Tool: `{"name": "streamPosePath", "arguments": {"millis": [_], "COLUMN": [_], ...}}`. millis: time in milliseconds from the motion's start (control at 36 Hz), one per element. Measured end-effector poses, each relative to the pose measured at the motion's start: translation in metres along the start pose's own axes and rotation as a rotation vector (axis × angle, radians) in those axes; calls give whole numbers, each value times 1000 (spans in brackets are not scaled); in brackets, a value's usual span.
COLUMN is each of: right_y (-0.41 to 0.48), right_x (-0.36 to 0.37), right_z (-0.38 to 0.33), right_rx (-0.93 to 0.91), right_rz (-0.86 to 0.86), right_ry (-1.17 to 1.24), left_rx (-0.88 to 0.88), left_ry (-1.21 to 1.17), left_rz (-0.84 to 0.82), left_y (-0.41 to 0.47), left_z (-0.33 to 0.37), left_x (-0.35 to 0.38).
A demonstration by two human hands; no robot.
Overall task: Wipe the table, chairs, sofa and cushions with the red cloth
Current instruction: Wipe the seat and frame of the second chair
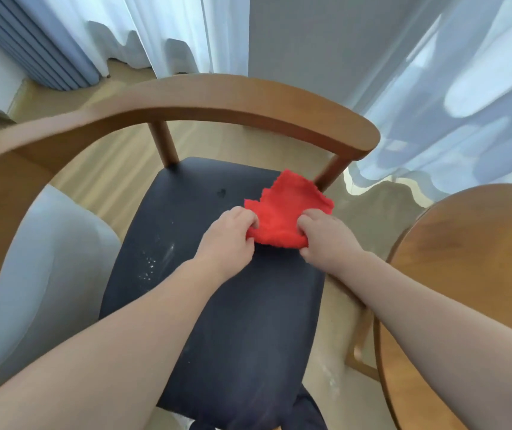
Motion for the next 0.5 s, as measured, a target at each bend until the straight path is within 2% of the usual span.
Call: {"name": "streamPosePath", "arguments": {"millis": [56, 167, 278, 417, 500], "right_y": [-5, 3, 11, 18, 29], "right_x": [31, 57, 86, 101, 97], "right_z": [4, -4, -6, -3, -6], "right_rx": [-23, -74, -105, -21, -40], "right_rz": [-73, 46, 2, 108, 203], "right_ry": [-179, -147, -197, -131, -61], "left_rx": [-22, -7, 53, 68, 72], "left_ry": [40, 101, 178, 346, 396], "left_rz": [5, 59, 85, -28, -86], "left_y": [-8, -13, -18, -32, -40], "left_z": [-14, -33, -44, -68, -82], "left_x": [11, 21, 32, 57, 69]}}
Point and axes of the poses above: each hand's wrist, its own y-axis towards the middle knuckle, its own x-axis out of the palm, z = x × y, the point moved 6 cm from there along y, towards the middle knuckle, and after that the axes turned 9 degrees about z, right-handed, at the moved point
